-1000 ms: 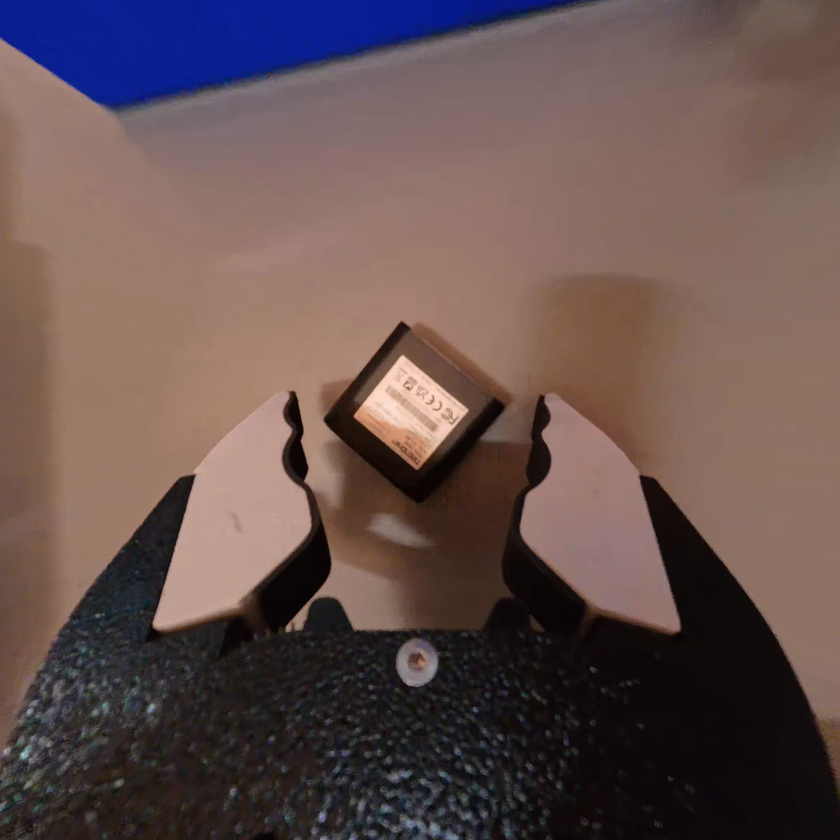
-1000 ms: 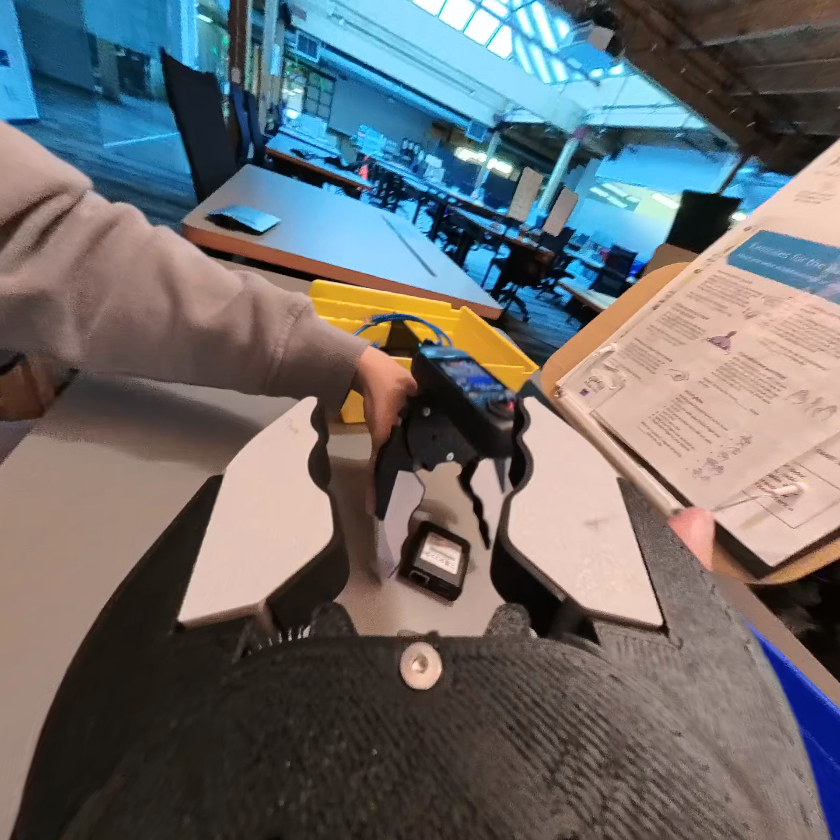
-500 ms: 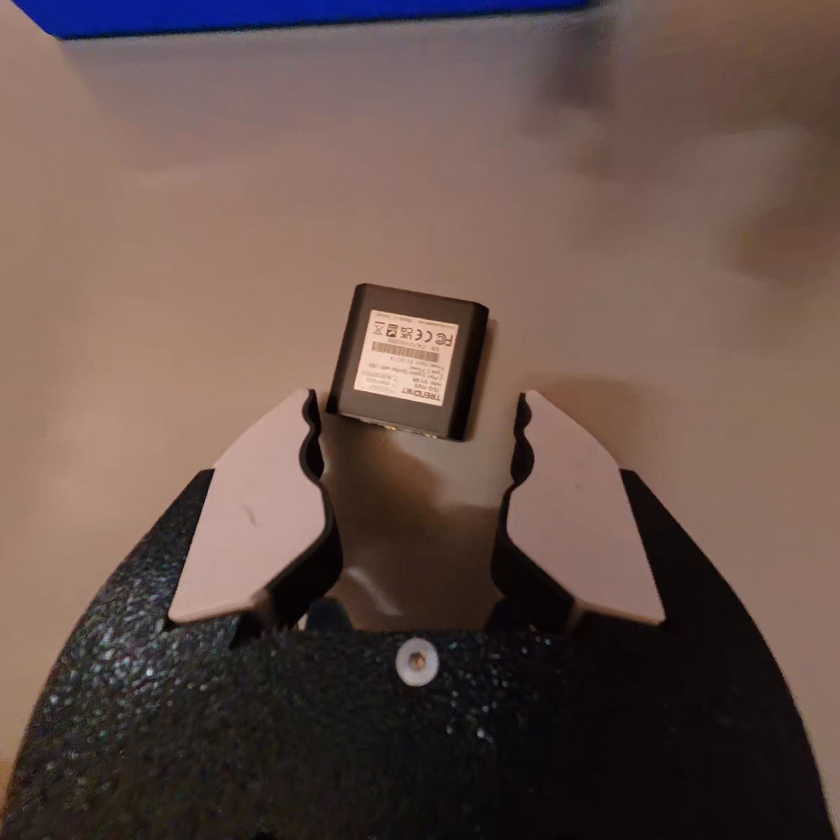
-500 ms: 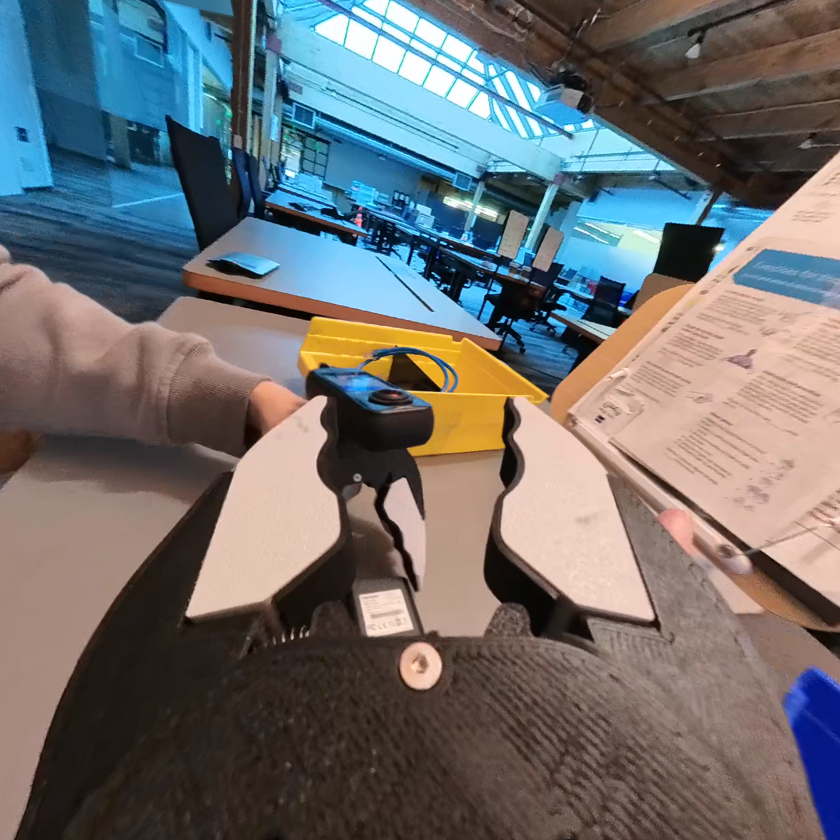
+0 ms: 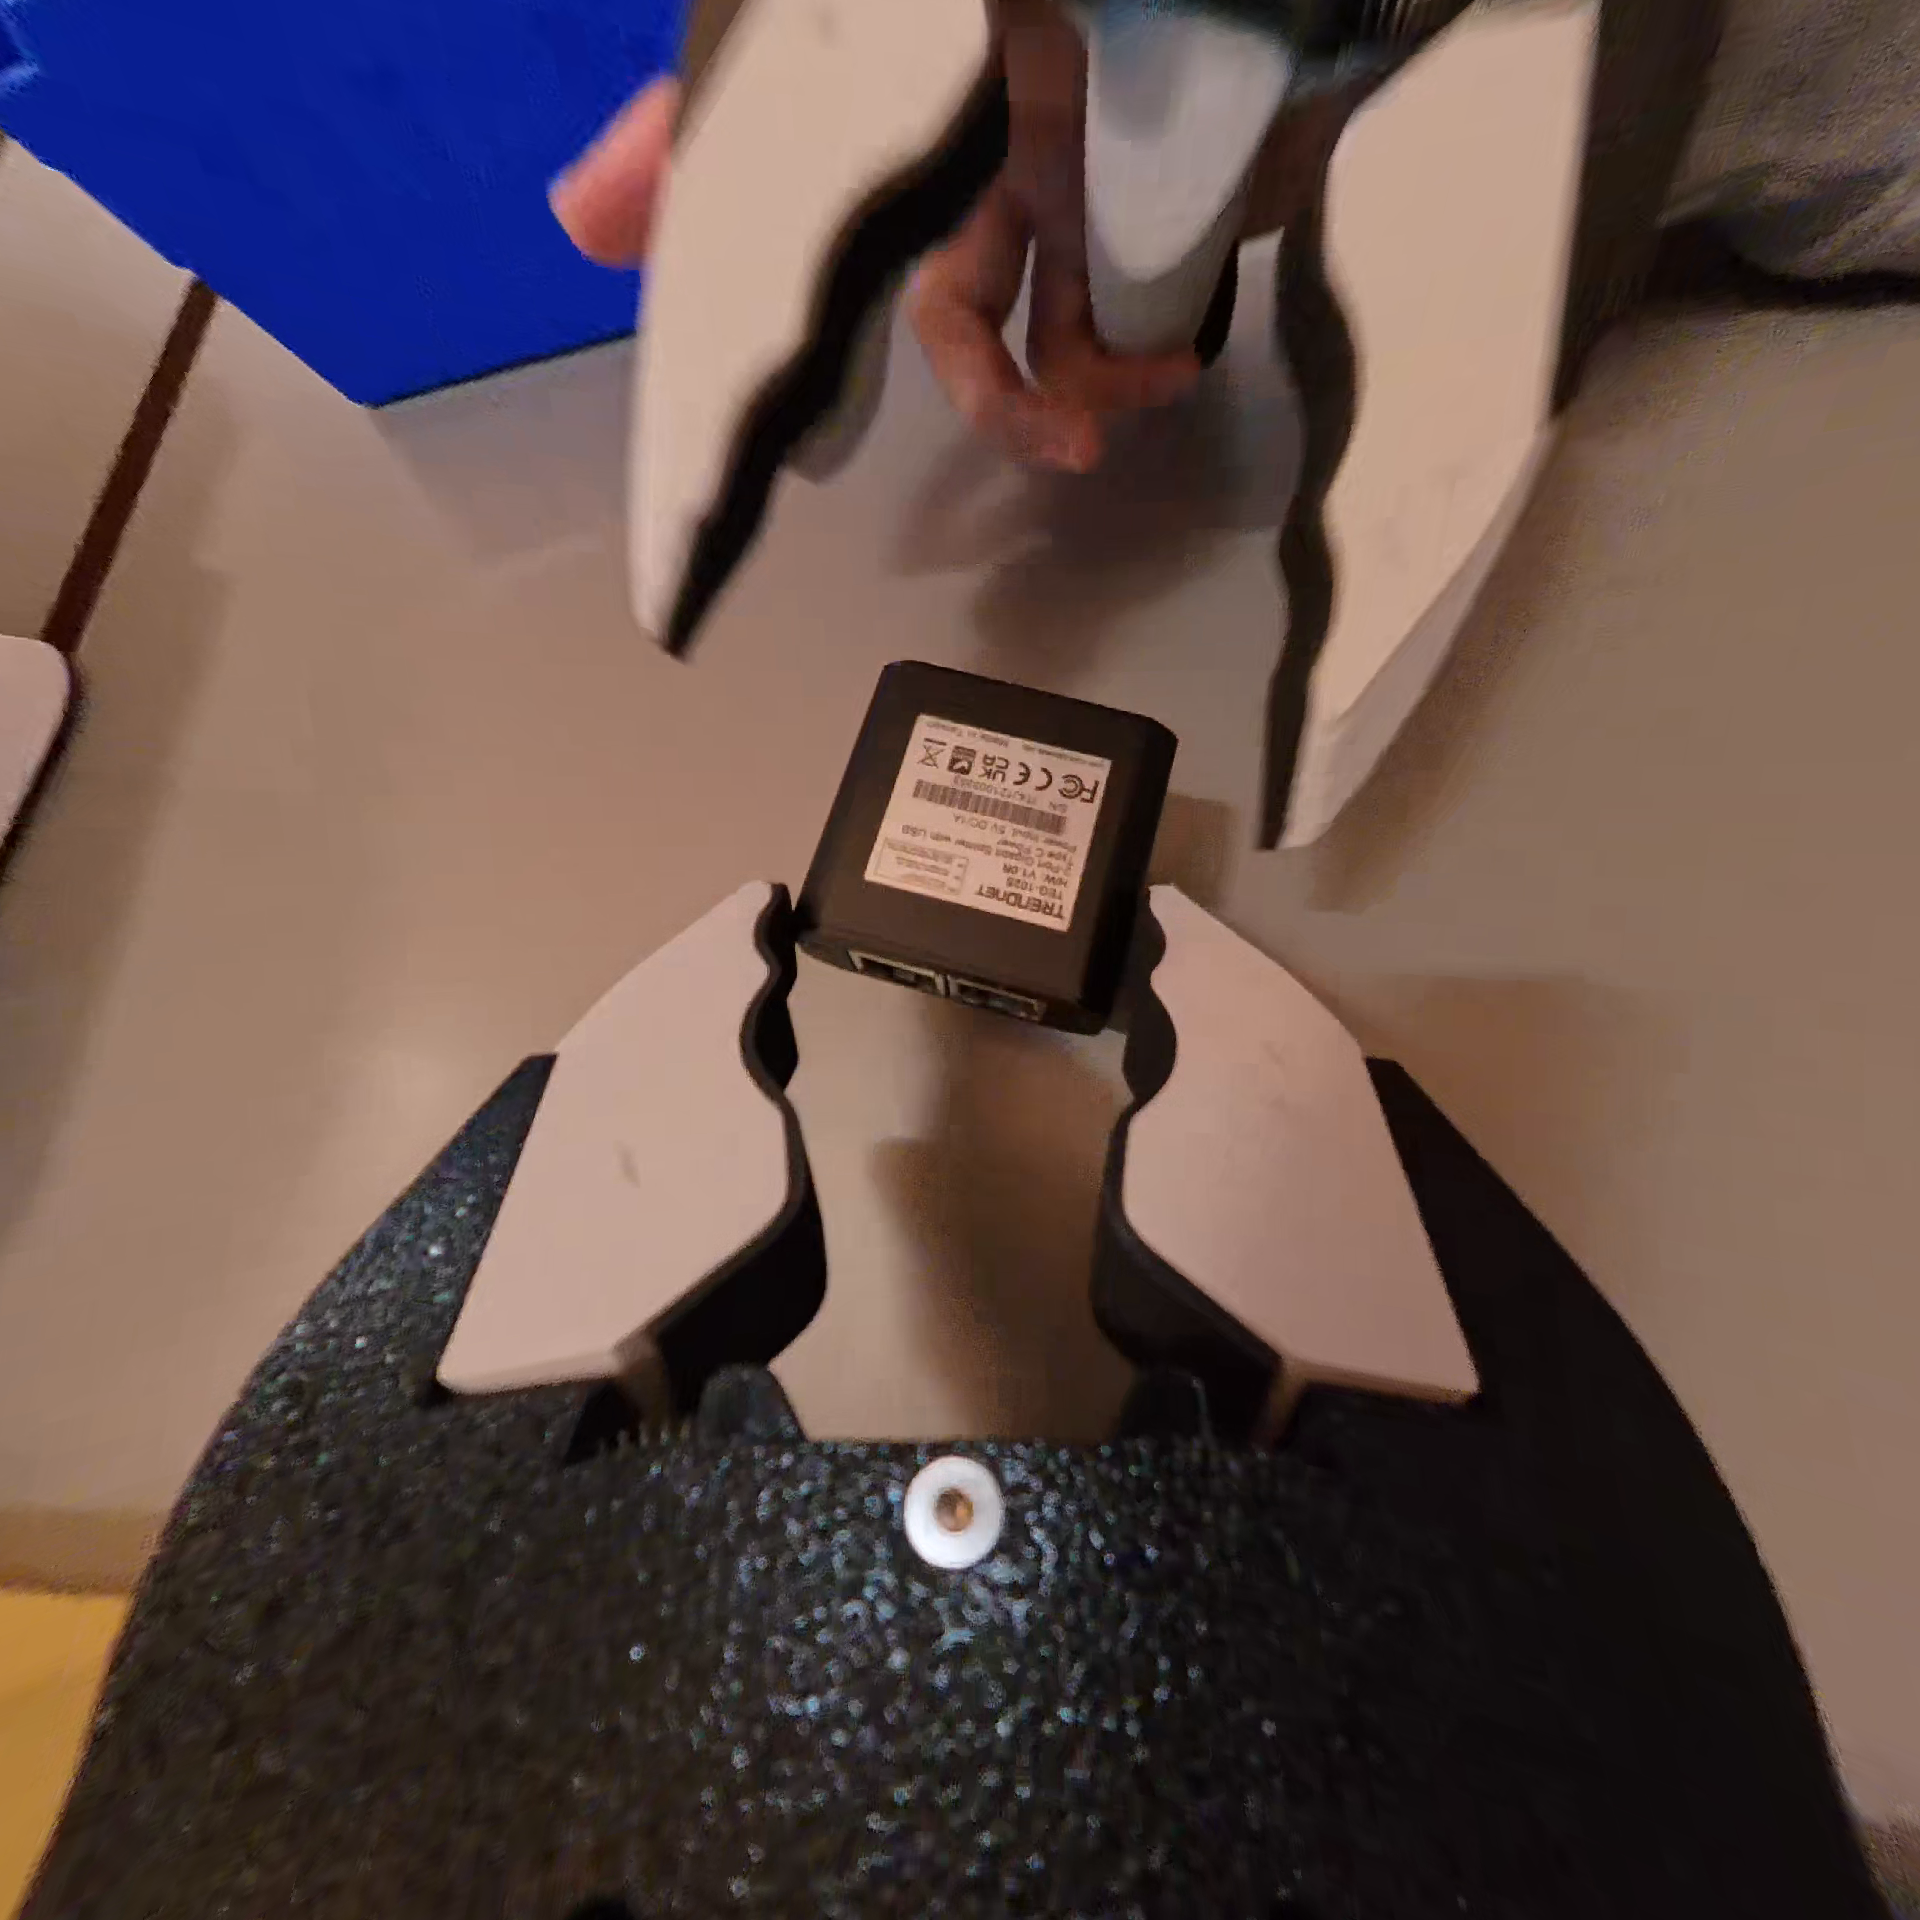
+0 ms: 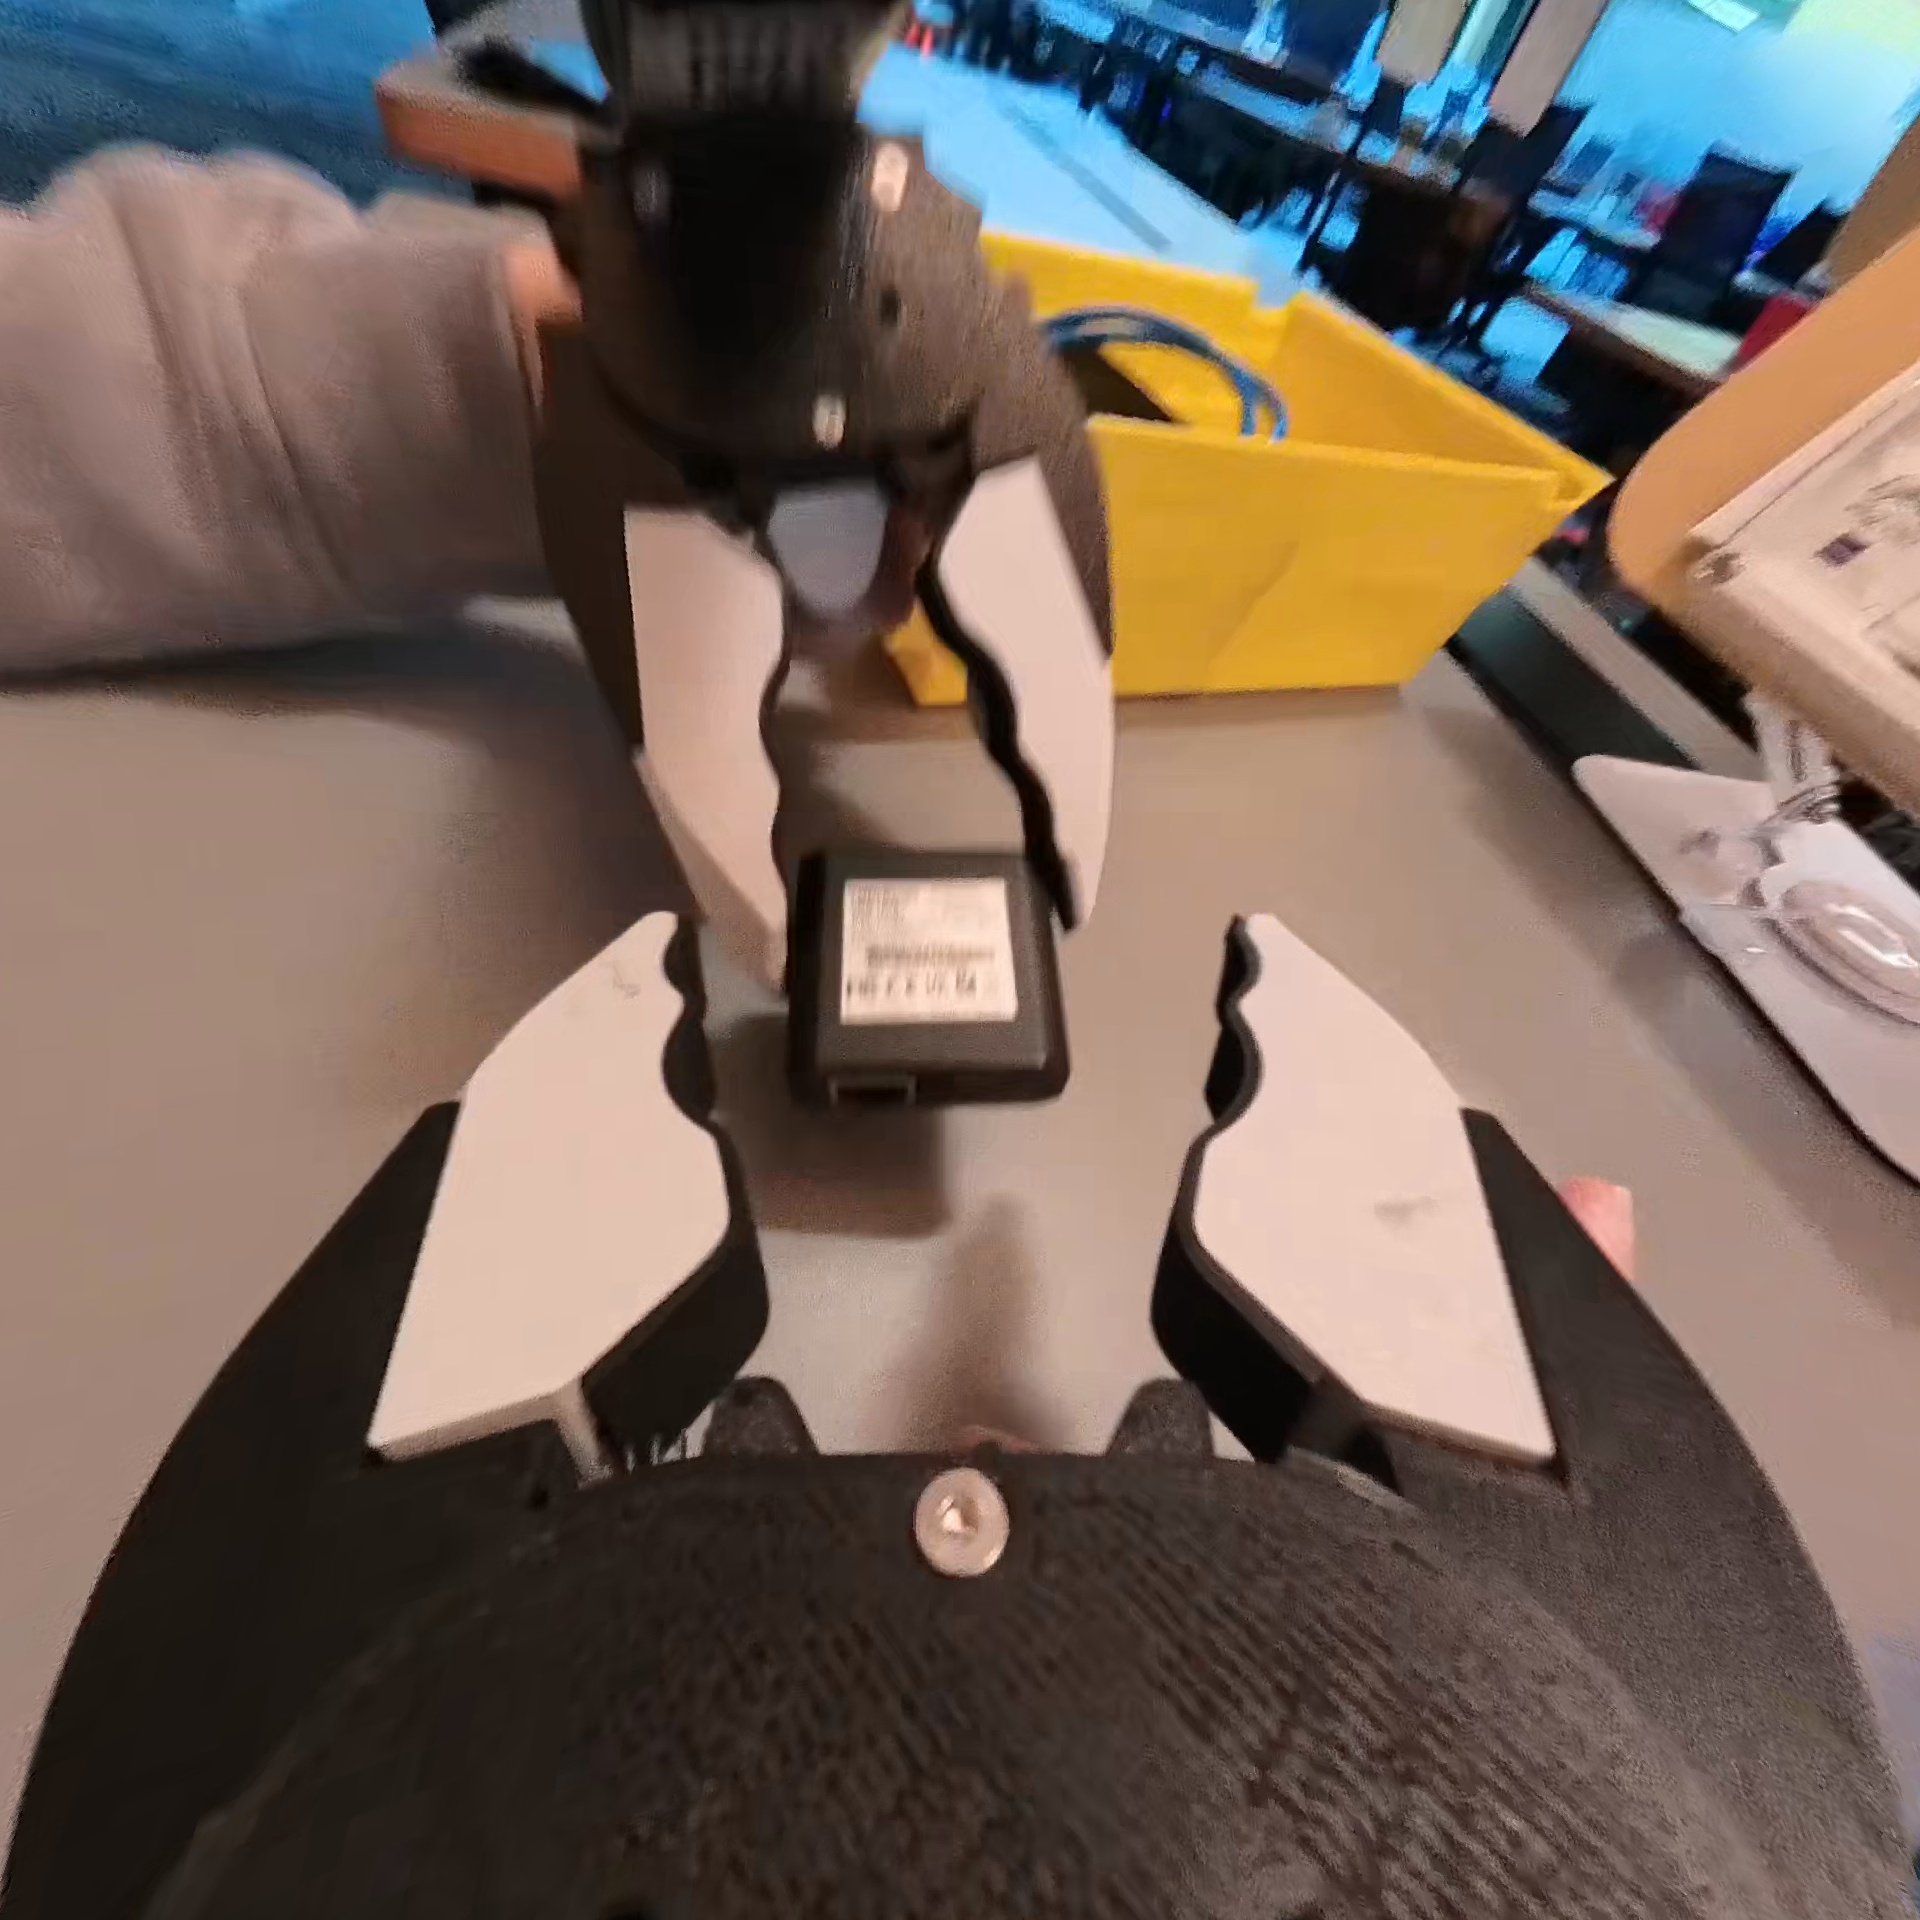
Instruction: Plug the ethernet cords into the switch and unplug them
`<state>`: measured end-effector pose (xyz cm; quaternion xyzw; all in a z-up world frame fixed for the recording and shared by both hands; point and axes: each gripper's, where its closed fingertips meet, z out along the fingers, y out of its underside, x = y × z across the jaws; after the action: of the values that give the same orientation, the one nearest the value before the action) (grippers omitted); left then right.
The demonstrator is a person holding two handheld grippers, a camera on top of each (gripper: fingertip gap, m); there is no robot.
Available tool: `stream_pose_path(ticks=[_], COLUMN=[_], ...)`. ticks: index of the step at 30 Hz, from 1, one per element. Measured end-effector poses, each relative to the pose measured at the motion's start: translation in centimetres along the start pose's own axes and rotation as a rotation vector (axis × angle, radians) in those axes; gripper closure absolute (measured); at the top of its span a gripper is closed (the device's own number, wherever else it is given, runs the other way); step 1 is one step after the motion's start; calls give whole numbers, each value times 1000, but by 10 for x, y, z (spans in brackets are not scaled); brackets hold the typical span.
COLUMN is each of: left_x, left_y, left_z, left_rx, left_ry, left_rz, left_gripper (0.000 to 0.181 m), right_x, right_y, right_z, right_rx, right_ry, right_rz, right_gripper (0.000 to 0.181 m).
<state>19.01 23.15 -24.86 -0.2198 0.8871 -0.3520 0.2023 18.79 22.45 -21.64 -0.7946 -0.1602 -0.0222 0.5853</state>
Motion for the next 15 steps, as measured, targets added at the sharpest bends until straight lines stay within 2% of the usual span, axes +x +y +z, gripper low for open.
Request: stream_pose_path(ticks=[1, 3, 5, 9, 11, 15], left_x=[-1, -5, -6, 1, 3, 2], left_y=[-1, 1, 2, -4, -5, -8], left_z=[-6, -13, -16, -15, -14, -11], left_rx=[9, -4, -19, 12, 6, 26], left_ry=[-12, -64, -95, -71, -81, -102], left_rz=[0, 35, 61, 82, 111, 130], left_gripper=[121, 121, 121, 121, 121, 121], right_x=[-1, 0, -4, -4, -9, -7], right_y=[5, 12, 18, 24, 28, 32], right_z=[4, 12, 18, 21, 21, 17], right_rx=[-27, -73, -119, -167, -189, -226], right_ry=[6, 33, 16, 48, 16, 8], right_rz=[-29, -73, -106, -196, -227, -253], right_gripper=[95, 91, 99, 110, 119, 119])
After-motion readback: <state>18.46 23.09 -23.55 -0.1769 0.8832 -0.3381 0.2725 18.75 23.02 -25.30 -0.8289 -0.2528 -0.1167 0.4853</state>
